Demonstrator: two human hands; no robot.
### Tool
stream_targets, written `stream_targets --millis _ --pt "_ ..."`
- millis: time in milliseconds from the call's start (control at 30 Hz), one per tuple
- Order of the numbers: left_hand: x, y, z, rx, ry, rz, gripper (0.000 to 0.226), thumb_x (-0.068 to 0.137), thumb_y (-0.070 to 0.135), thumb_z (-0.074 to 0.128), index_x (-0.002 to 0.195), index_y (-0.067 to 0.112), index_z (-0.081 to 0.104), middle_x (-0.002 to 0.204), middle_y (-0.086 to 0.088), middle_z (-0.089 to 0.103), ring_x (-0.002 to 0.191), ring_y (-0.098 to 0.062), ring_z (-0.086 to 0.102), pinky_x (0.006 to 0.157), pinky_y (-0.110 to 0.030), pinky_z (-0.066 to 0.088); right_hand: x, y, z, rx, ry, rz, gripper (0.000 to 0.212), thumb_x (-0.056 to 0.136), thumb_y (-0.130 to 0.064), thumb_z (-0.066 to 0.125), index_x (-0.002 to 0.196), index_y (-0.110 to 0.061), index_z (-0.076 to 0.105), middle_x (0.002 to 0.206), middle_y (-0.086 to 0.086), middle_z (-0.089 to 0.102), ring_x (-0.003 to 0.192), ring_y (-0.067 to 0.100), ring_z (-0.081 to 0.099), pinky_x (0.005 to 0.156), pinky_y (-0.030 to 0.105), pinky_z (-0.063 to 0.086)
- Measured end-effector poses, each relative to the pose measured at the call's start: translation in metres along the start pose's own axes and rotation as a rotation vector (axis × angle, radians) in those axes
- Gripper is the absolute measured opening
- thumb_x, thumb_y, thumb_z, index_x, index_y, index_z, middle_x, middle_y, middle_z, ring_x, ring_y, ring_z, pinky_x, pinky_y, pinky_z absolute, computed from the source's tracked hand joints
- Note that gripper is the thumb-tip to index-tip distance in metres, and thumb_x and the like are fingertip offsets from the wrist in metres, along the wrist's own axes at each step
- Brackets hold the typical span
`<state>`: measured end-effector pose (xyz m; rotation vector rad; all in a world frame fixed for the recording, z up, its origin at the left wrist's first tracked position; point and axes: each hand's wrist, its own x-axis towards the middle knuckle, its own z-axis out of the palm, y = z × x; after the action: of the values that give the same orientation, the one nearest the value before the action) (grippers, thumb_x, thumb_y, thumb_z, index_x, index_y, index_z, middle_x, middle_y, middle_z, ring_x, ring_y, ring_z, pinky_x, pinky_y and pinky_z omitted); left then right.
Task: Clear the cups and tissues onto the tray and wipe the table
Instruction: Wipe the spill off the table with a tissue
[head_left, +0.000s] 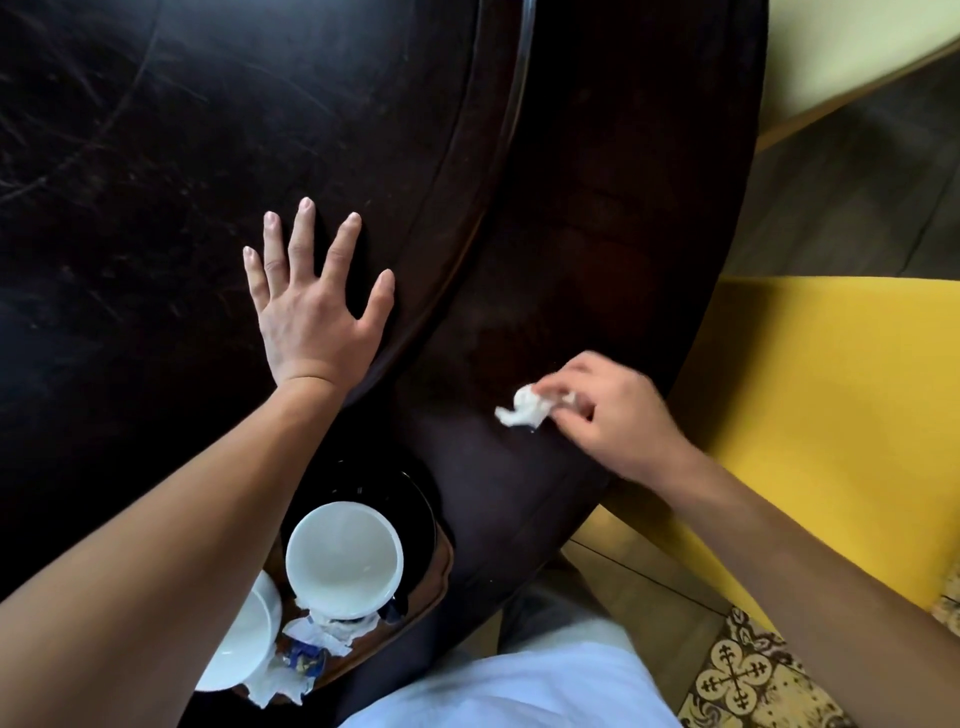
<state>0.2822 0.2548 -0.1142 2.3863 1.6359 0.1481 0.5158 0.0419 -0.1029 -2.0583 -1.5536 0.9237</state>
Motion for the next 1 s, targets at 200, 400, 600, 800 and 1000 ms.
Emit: stream_targets --millis 200,400,600,800,1000 --pt "0.0 0.0 0.0 0.001 -0.001 0.002 0.064 0.1 0.063 0.041 0.158 0.037 0.035 0.172 0.0 0.015 0.159 -0.031 0.003 0.127 -0.055 0.001 0.011 0.015 -0.005 -0.001 0.221 0.186 0.03 0.084 -0.018 0.073 0.112 -0.027 0.074 0.102 -0.008 0.064 0.083 0.009 0.062 0.079 0.034 0.055" --pt "0.0 0.0 0.0 0.009 -0.007 0.001 0.064 0.1 0.063 0.04 0.158 0.037 0.034 0.172 0.0 0.014 0.159 -0.031 0.003 0.127 -0.055 0.001 -0.026 -0.01 0.027 -0.021 0.019 0.085 0.027 0.088 -0.02 0.071 0.115 -0.025 0.071 0.104 -0.011 0.063 0.089 0.008 0.064 0.077 0.02 0.055" --pt "0.0 -0.001 0.0 0.006 -0.012 0.0 0.064 0.1 0.064 0.04 0.158 0.038 0.033 0.172 0.0 0.013 0.159 -0.031 0.001 0.127 -0.055 0.0 -0.041 -0.016 0.04 -0.016 -0.036 0.034 0.027 0.086 -0.016 0.075 0.111 -0.026 0.073 0.1 -0.011 0.063 0.082 0.001 0.056 0.071 0.005 0.042" --pt "0.0 -0.001 -0.001 0.003 -0.021 -0.002 0.065 0.1 0.065 0.039 0.159 0.038 0.033 0.172 0.0 0.013 0.159 -0.031 0.001 0.127 -0.053 -0.001 -0.03 -0.011 0.025 0.018 0.022 0.055 0.025 0.087 -0.016 0.072 0.11 -0.025 0.074 0.1 -0.01 0.062 0.079 0.001 0.056 0.071 0.015 0.049" --pt "0.001 0.001 0.0 0.011 -0.019 -0.003 0.065 0.1 0.065 0.039 0.159 0.038 0.033 0.172 0.0 0.013 0.159 -0.031 0.002 0.127 -0.054 0.0 -0.011 -0.01 0.028 -0.051 0.057 0.053 0.027 0.088 -0.016 0.067 0.113 -0.025 0.073 0.102 -0.006 0.061 0.088 0.011 0.06 0.074 0.027 0.053"
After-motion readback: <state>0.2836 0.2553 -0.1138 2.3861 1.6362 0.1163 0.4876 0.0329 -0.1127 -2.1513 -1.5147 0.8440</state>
